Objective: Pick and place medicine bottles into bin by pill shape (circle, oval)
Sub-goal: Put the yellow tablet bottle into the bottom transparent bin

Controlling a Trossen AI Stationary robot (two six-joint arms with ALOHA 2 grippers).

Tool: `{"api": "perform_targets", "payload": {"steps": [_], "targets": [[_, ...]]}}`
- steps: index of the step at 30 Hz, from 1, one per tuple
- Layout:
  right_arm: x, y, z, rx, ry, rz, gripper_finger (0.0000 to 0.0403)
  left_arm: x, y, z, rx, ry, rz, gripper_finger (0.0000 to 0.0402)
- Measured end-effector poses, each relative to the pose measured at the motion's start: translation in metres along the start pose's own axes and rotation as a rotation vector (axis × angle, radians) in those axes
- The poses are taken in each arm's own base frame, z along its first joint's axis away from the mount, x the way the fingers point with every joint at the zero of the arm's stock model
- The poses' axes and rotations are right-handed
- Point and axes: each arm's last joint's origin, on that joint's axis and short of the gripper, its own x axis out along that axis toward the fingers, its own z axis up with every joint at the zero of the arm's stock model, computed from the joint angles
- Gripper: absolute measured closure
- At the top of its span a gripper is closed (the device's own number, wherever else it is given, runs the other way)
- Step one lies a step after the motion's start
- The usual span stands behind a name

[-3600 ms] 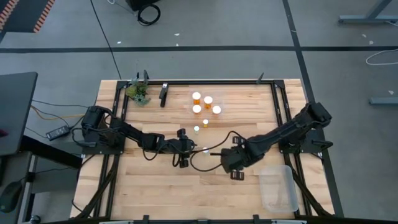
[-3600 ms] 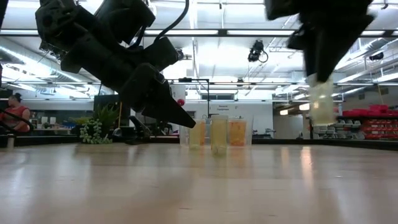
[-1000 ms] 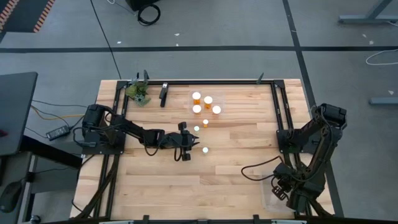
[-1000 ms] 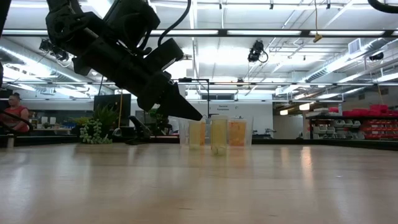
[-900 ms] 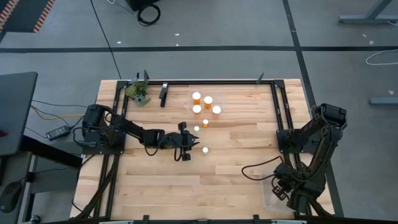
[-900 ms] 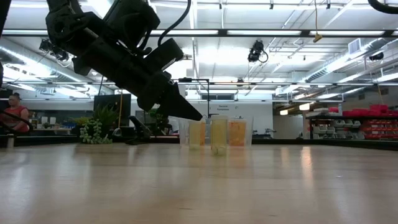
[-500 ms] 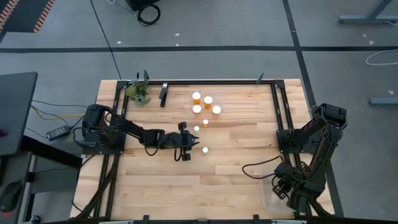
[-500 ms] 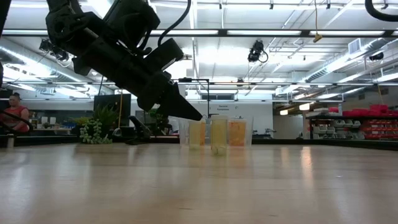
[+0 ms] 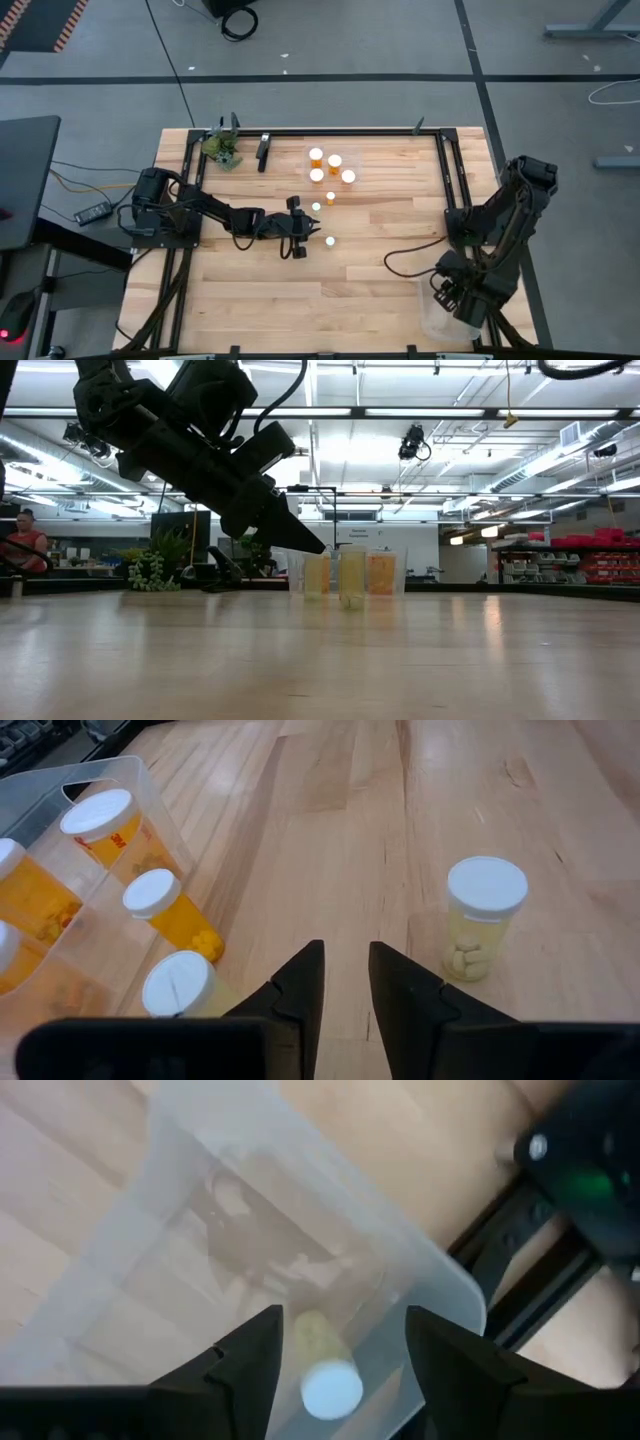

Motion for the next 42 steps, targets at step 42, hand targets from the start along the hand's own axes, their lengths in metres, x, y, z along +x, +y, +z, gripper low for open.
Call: {"api": "perform_targets", "payload": {"steps": [42], "targets": [[0.014,0.074,0.207,-0.497,-0.267,0.335,0.0185,-0.002,-0.007,-0.013,-0.056,0.132,-0.132,0.0296]]}}
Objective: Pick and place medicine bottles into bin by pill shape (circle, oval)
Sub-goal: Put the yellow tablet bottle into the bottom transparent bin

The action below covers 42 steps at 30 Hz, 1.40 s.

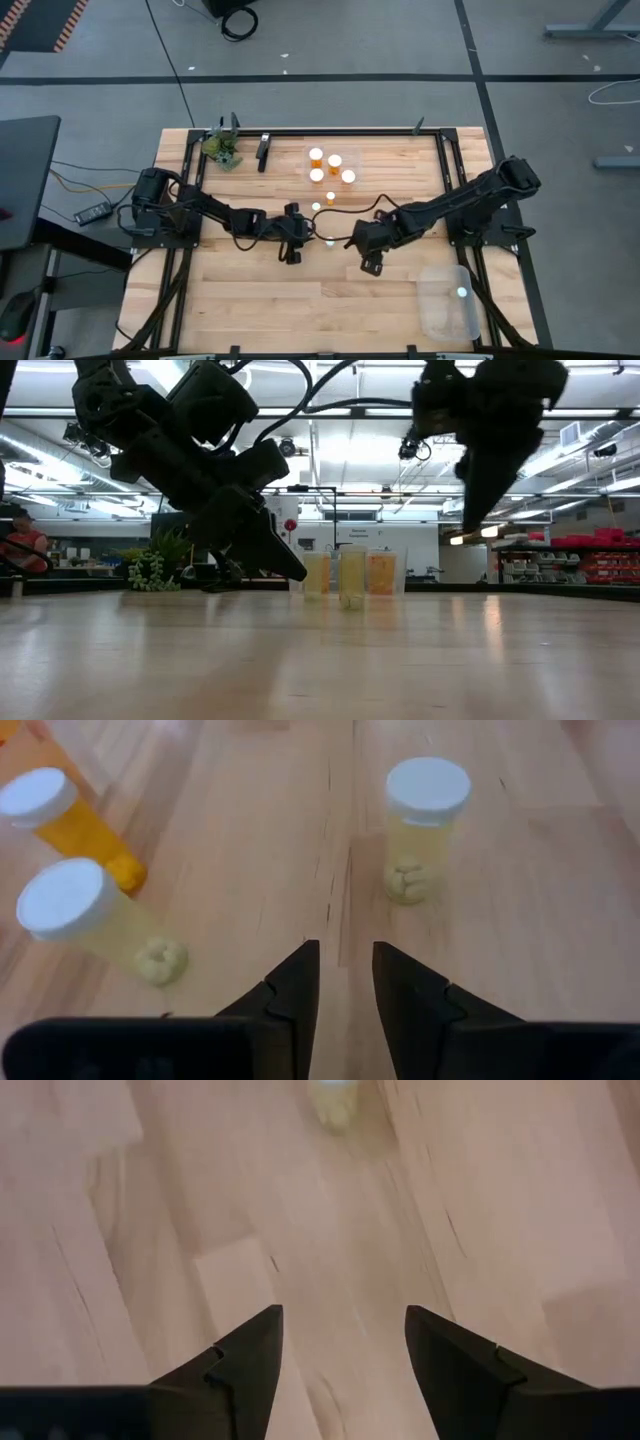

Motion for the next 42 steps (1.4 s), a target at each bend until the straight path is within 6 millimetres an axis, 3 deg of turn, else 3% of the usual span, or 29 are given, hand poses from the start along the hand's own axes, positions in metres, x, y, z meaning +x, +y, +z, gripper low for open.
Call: {"api": "perform_targets", "payload": {"steps": [9,17,20,42], "targets": [[-0.003,0.01,0.029,-0.084,-0.068,0.024,0.0185,-0.018,0.003,0.006,0.0,0.064,0.003,0.0307],[0.019,0.026,0.068,-0.259,-0.045,-0.04,0.0185,-0.028,0.006,0.004,-0.028,0.137,0.02,0.0317],[0.016,0.032,0.081,-0.3,-0.069,-0.077,0.0185,-0.031,0.007,-0.001,-0.041,0.154,0.037,0.0319],[0.029,0.021,0.094,-0.448,-0.129,-0.069,0.0185,-0.035,0.013,-0.007,-0.211,0.142,0.224,0.033]]}}
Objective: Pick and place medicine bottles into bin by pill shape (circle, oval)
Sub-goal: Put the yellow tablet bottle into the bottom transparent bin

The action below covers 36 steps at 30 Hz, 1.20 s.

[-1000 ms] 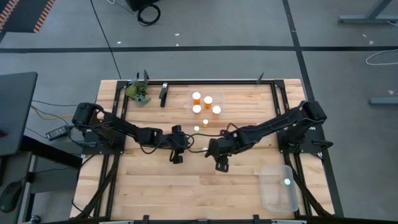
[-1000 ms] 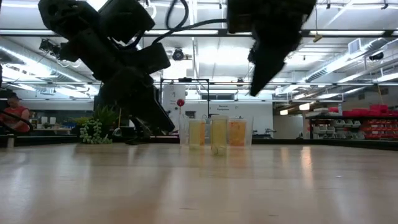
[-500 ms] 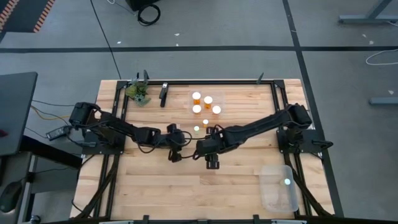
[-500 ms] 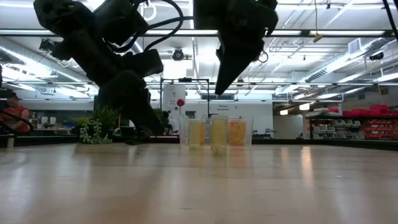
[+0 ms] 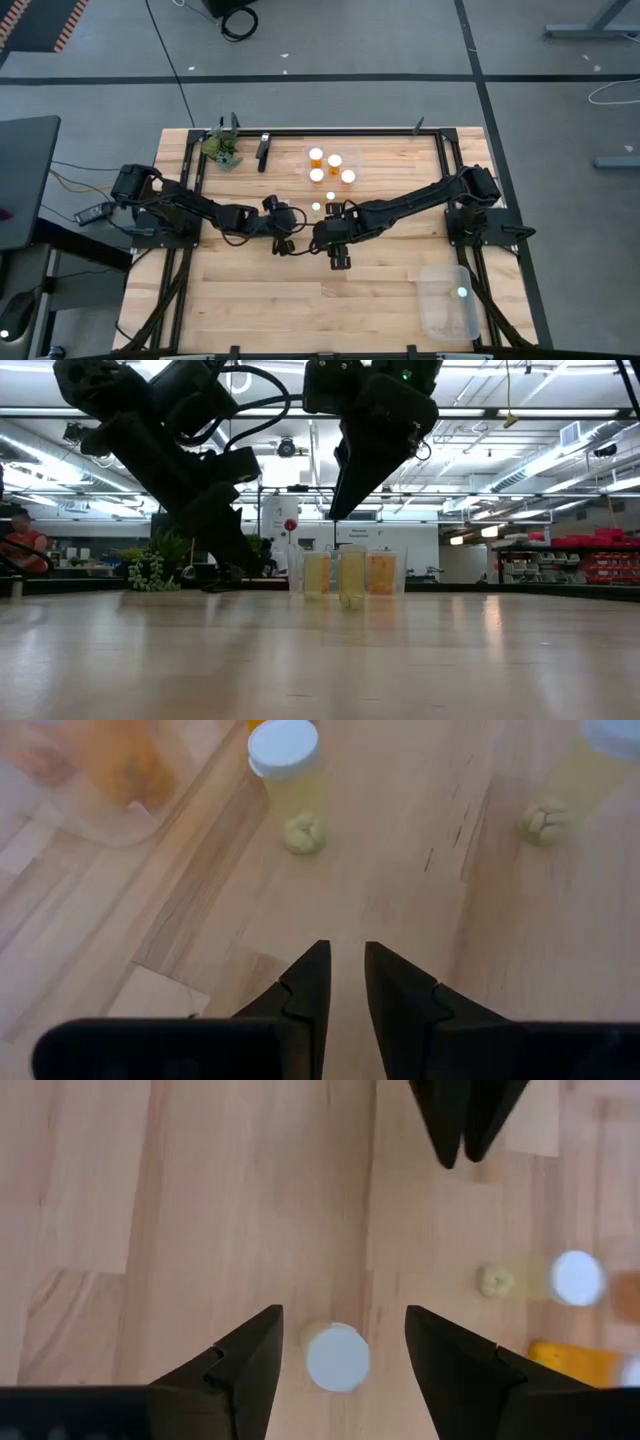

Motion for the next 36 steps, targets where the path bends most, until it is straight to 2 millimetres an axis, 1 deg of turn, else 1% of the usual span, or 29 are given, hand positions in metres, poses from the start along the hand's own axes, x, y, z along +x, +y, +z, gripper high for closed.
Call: {"api": "perform_targets", "payload": {"steps": [4,10,15,19,23,31,33,36], "targets": [[0.011,0.0,-0.009,0.003,-0.007,0.015,0.0185,0.0,0.0,0.0,0.0,0.0,0.0,0.0336],[0.019,0.0,-0.015,-0.013,-0.014,-0.007,0.0185,0.0,0.0,0.0,0.004,0.0,0.0,0.0336],[0.028,-0.004,-0.025,0.001,0.003,-0.013,0.0185,0.0,0.0,0.0,0.005,0.0,0.0,0.034],[0.031,-0.008,-0.028,0.021,0.008,-0.001,0.0186,0.0,0.0,0.0,0.007,0.0,0.0,0.0344],[0.031,-0.008,-0.028,0.026,0.005,0.013,0.0206,0.0,0.0,0.0,0.008,0.0,0.0,0.0342],[0.031,-0.008,-0.028,0.036,0.009,0.018,0.0267,0.0,0.0,0.0,0.009,0.0,0.0,0.0344],[0.031,-0.007,-0.028,0.048,0.012,0.028,0.0274,0.0,0.0,0.0,0.015,0.0,0.0,0.0347],[0.026,-0.002,-0.03,0.055,0.029,0.043,0.0273,0.0,0.0,0.0,0.022,0.0,0.0,0.035]]}}
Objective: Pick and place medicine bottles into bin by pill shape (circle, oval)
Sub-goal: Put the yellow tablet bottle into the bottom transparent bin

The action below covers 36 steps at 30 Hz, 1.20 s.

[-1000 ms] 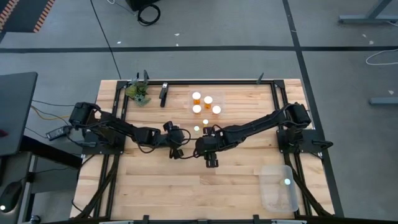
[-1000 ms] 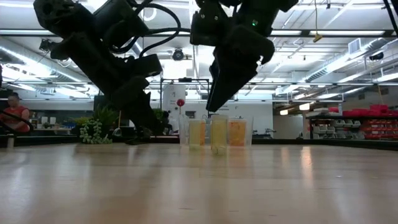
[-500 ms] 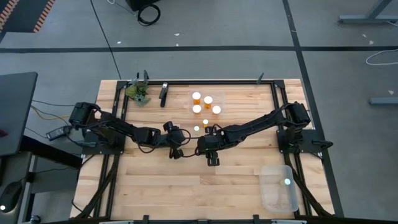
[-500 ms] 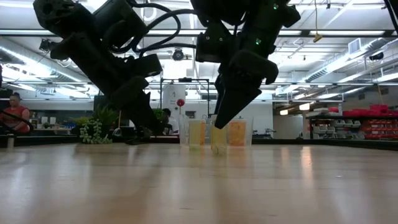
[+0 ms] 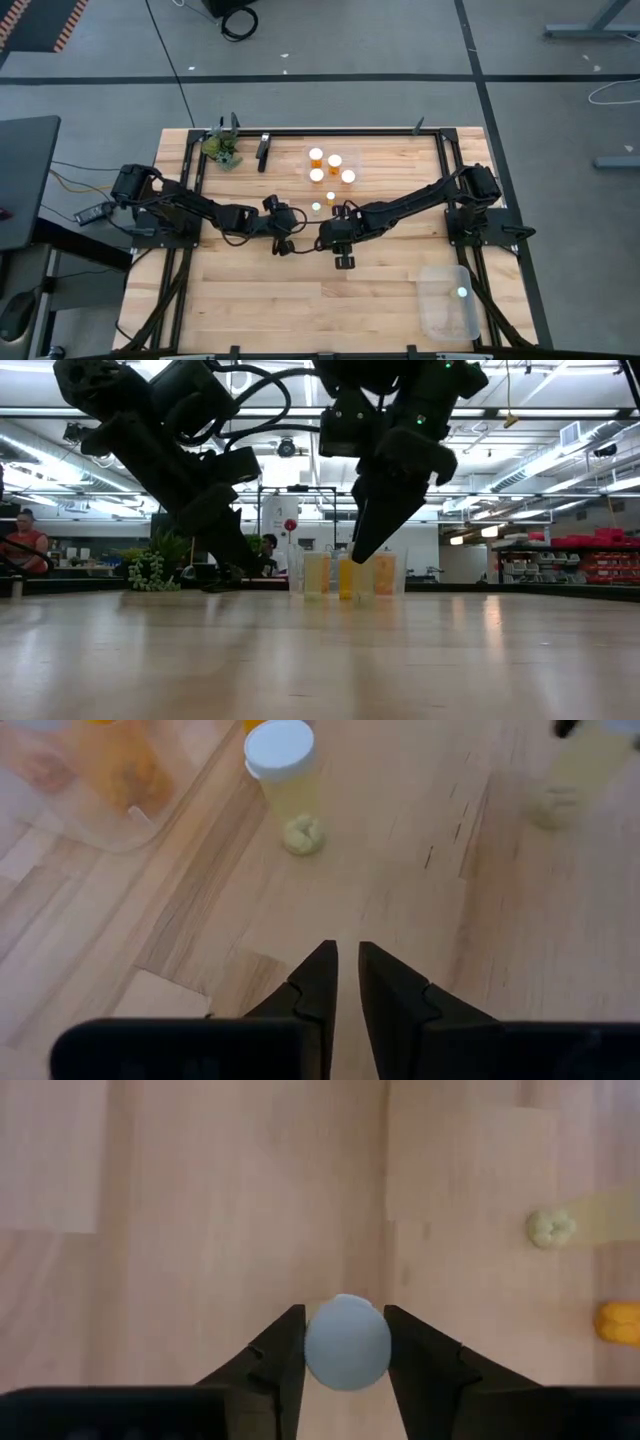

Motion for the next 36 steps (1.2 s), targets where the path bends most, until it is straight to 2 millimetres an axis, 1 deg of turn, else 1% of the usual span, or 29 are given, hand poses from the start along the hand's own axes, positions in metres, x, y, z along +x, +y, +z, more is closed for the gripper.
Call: {"api": "perform_targets", "payload": {"steps": [5,9,16,24,31,36], "targets": [[-0.018,0.014,-0.003,0.021,0.0,0.019,0.0261,0.0,0.0,0.0,0.014,-0.004,0.014,0.0347],[-0.032,0.033,-0.008,0.033,0.008,0.042,0.0264,0.0,0.001,0.0,0.014,-0.009,0.028,0.0346],[-0.063,0.064,-0.024,0.102,0.043,0.063,0.0264,0.0,0.001,0.001,0.024,-0.016,0.042,0.0353],[-0.097,0.097,-0.045,0.209,0.018,0.024,0.0263,0.0,0.001,0.002,0.018,-0.027,0.039,0.0345],[-0.111,0.12,-0.069,0.298,0.081,-0.015,0.0263,0.0,0.001,0.002,0.018,-0.027,0.039,0.0353],[-0.118,0.132,-0.082,0.355,0.108,-0.024,0.0263,0.001,0.001,0.001,0.018,-0.026,0.039,0.0349]]}}
